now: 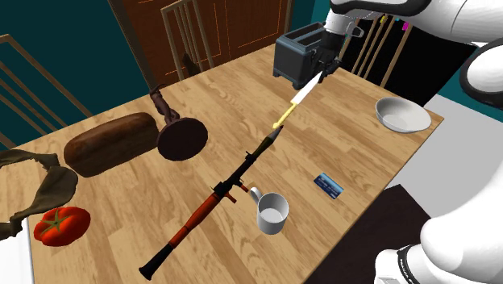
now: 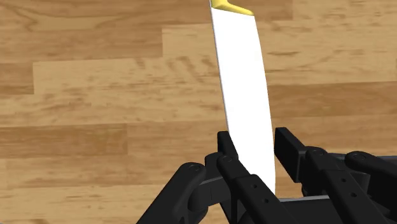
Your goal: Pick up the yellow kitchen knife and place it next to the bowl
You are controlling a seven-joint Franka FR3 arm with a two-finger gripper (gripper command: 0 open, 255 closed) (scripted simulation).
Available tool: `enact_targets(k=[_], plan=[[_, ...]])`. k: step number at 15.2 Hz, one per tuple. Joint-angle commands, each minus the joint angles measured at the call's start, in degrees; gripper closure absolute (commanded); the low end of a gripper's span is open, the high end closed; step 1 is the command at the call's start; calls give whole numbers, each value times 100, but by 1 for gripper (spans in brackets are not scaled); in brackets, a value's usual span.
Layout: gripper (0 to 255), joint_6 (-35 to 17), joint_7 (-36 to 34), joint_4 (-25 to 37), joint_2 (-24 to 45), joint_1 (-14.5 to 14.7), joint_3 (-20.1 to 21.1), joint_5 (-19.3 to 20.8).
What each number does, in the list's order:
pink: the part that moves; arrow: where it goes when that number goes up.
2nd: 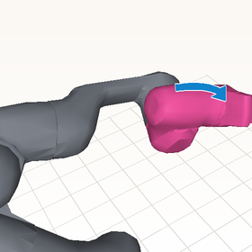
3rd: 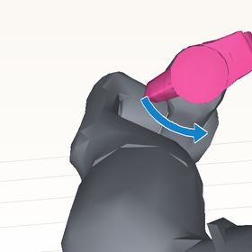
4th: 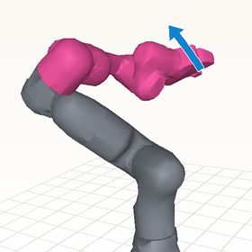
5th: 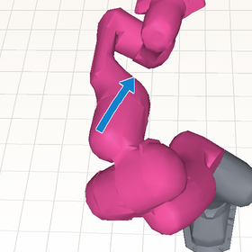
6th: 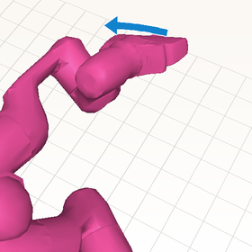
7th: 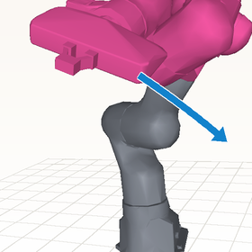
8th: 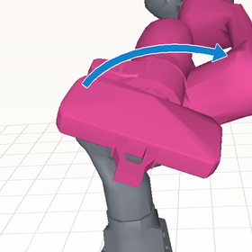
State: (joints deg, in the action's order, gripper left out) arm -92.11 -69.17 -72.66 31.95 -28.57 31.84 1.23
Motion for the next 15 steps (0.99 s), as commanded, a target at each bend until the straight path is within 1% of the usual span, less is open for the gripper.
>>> enact_targets(k=[1,5,15], plan=[[255,156,181,224,106,-100,-62,44],[255,499,506,854,464,-218,-201,181],[255,-263,599,69,468,-331,-230,191]])
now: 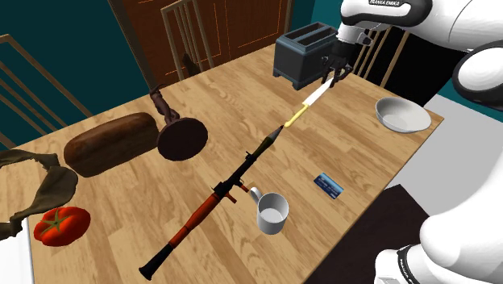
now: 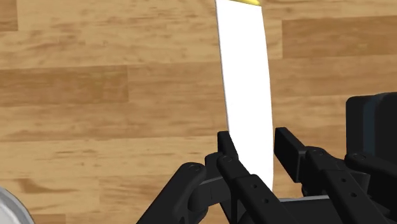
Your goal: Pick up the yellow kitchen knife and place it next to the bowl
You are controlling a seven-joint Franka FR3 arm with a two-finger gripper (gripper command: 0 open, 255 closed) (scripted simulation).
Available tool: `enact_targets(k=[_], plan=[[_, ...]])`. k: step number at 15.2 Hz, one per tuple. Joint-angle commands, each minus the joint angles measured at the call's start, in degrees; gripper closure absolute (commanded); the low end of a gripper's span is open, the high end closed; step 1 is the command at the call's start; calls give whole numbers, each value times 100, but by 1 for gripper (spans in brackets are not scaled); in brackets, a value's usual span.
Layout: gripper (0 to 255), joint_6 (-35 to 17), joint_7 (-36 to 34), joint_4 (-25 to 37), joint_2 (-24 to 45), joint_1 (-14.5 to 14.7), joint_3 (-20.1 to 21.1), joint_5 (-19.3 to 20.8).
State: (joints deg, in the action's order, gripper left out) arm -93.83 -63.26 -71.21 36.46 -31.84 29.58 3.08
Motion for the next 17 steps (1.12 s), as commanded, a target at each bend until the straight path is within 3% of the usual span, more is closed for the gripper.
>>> enact_targets(k=[1,8,9,17], plan=[[255,-161,15,-139,27,-10,-9,11],[255,-506,53,-437,90,-37,-35,37],[0,-506,53,-437,90,-37,-35,37],[0,-2210,-568,-2913,-1592,692,186,1223]])
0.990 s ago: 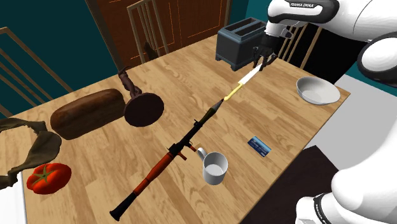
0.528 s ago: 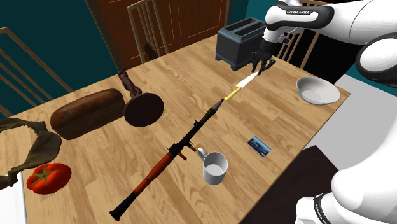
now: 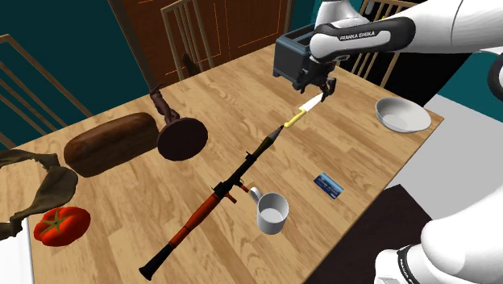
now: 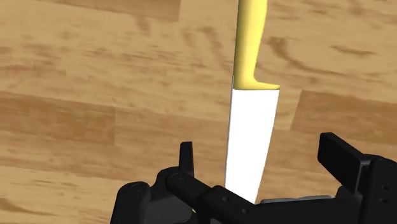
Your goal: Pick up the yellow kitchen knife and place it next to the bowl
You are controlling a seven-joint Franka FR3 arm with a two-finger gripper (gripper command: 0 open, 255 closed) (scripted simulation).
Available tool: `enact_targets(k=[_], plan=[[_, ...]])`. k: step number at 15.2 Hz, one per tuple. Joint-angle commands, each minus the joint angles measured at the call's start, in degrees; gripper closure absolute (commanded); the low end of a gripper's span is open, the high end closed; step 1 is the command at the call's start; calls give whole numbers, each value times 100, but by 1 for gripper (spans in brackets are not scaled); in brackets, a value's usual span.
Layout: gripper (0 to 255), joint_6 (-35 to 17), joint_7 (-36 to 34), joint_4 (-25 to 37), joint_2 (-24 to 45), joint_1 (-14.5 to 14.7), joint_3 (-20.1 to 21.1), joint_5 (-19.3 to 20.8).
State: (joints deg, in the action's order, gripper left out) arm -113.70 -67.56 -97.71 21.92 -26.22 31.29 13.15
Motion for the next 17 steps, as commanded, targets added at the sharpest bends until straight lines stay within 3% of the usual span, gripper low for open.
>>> enact_targets(k=[1,4,11,17], plan=[[0,-399,-281,-523,-293,245,40,417],[0,-750,-663,-1064,-590,525,85,921],[0,-1189,-835,-1252,-277,549,-40,1199],[0,-1189,-835,-1252,-277,549,-41,1199]])
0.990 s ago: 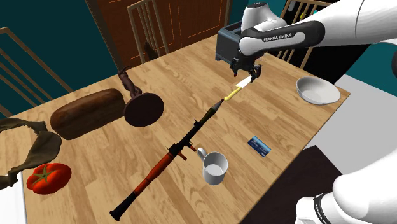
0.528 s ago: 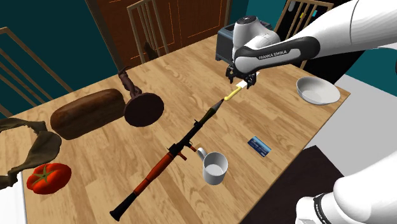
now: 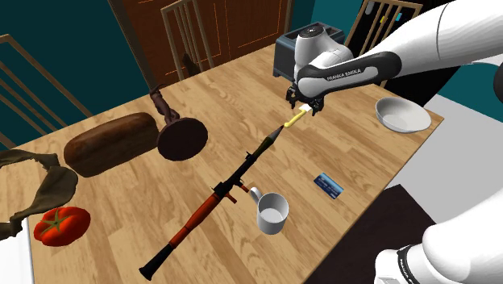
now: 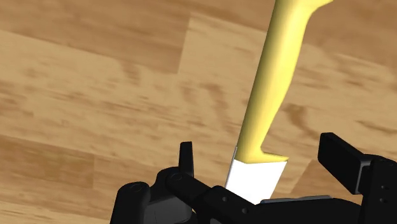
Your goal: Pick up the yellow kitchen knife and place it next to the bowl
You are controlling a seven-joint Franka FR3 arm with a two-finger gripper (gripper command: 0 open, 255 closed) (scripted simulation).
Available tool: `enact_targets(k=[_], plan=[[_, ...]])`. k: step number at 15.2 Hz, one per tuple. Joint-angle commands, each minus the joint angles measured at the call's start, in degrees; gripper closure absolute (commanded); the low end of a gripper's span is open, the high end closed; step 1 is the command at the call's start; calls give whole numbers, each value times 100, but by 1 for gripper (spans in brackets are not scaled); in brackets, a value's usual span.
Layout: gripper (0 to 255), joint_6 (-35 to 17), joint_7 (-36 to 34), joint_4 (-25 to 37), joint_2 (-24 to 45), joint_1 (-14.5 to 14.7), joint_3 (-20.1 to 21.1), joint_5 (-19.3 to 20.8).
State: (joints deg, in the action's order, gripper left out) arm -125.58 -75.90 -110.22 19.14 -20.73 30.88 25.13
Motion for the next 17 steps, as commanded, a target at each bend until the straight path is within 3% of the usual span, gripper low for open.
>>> enact_targets(k=[1,2,3,12,17], plan=[[0,0,0,0,0,0,0,0],[0,0,0,0,0,0,0,0],[255,0,0,0,0,0,0,0],[255,-1,0,0,1,0,0,1],[255,285,163,132,-206,-50,74,-188]])
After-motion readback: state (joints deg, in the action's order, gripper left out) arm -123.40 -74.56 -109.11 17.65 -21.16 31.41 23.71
